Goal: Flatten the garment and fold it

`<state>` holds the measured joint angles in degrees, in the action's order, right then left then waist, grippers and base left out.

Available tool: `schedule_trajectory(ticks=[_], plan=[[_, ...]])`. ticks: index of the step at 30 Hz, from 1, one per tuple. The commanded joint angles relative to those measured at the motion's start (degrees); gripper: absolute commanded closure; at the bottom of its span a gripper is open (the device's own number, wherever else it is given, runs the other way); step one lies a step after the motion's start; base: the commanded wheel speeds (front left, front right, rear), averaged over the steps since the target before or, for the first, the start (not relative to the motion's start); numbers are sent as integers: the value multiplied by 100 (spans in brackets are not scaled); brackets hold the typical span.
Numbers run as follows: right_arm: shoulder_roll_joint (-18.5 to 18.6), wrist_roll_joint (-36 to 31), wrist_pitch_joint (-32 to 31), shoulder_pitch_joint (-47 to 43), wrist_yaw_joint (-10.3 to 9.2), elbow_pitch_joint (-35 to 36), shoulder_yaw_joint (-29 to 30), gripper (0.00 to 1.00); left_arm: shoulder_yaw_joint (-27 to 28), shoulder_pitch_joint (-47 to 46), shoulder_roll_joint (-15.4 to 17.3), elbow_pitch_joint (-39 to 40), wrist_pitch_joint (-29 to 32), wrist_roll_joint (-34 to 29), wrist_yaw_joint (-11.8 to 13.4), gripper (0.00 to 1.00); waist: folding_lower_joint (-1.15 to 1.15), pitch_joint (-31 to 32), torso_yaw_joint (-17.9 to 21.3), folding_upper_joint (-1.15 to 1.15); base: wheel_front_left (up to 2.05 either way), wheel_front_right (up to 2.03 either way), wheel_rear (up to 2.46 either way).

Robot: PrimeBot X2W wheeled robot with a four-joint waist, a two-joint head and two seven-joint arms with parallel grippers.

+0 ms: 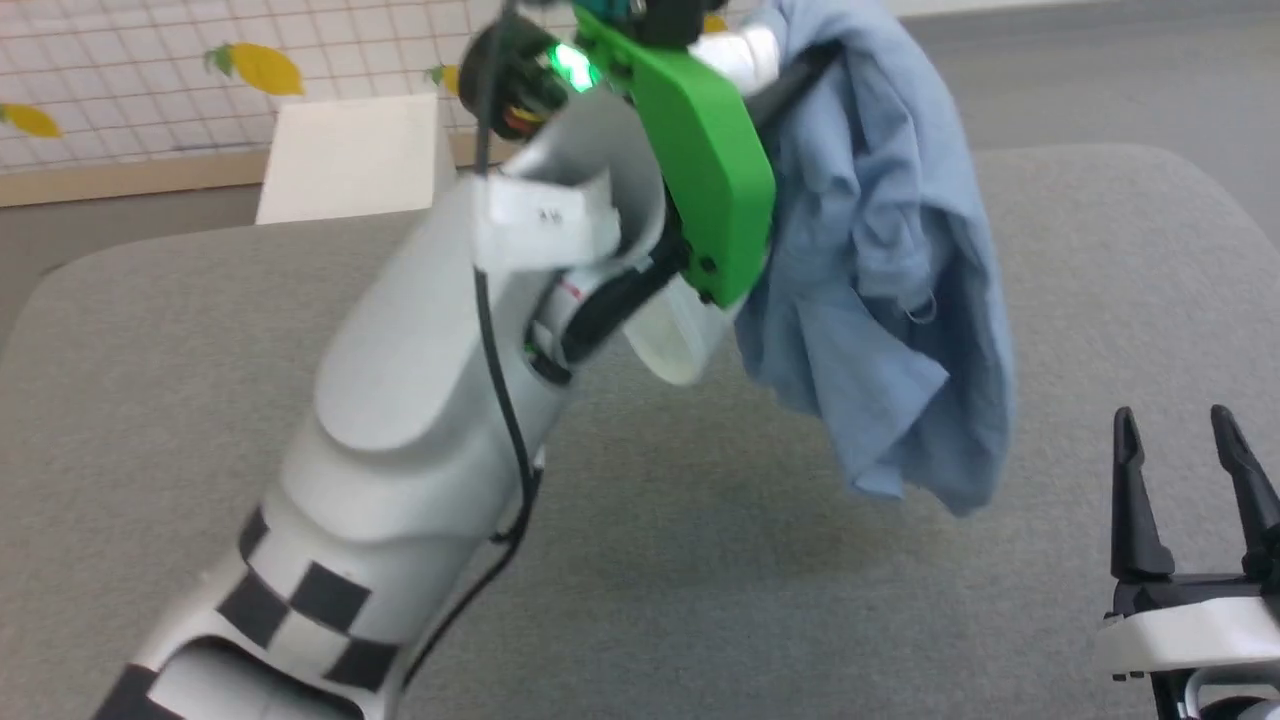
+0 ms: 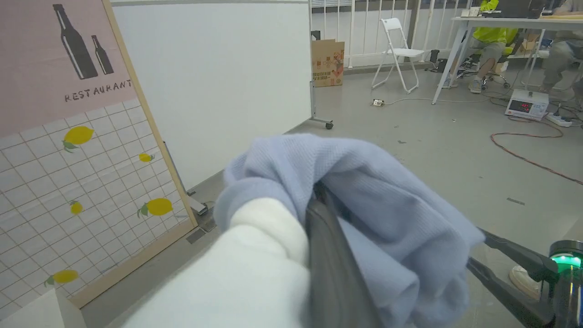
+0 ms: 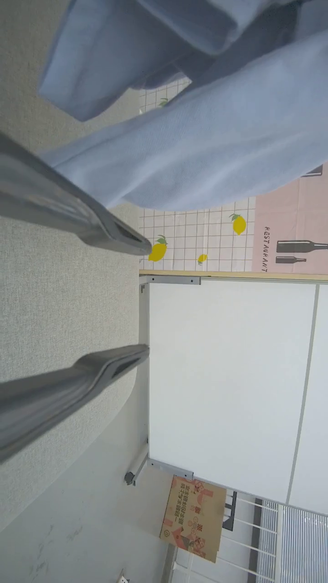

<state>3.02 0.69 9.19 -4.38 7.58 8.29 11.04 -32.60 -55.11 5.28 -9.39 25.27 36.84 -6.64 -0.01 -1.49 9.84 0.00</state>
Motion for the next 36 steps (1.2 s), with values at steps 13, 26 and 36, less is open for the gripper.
schedule_trajectory(ticks=[13, 26, 36], plan=[[-14, 146, 125, 316, -9, -127, -57, 0, -906, 1259, -198, -1859, -1412, -593, 379, 100, 1, -682, 314, 0, 0, 0, 0], [-14, 147, 133, 441, -9, -245, -123, 0, -1299, 1308, -238, -3129, -1888, 38, 499, 0, 1, -850, 78, 0, 0, 0, 0], [-14, 162, 47, 251, -9, -220, -66, 0, -1188, 1257, -150, -2580, -2622, 317, 782, 0, 1, -445, -345, 0, 0, 0, 0]])
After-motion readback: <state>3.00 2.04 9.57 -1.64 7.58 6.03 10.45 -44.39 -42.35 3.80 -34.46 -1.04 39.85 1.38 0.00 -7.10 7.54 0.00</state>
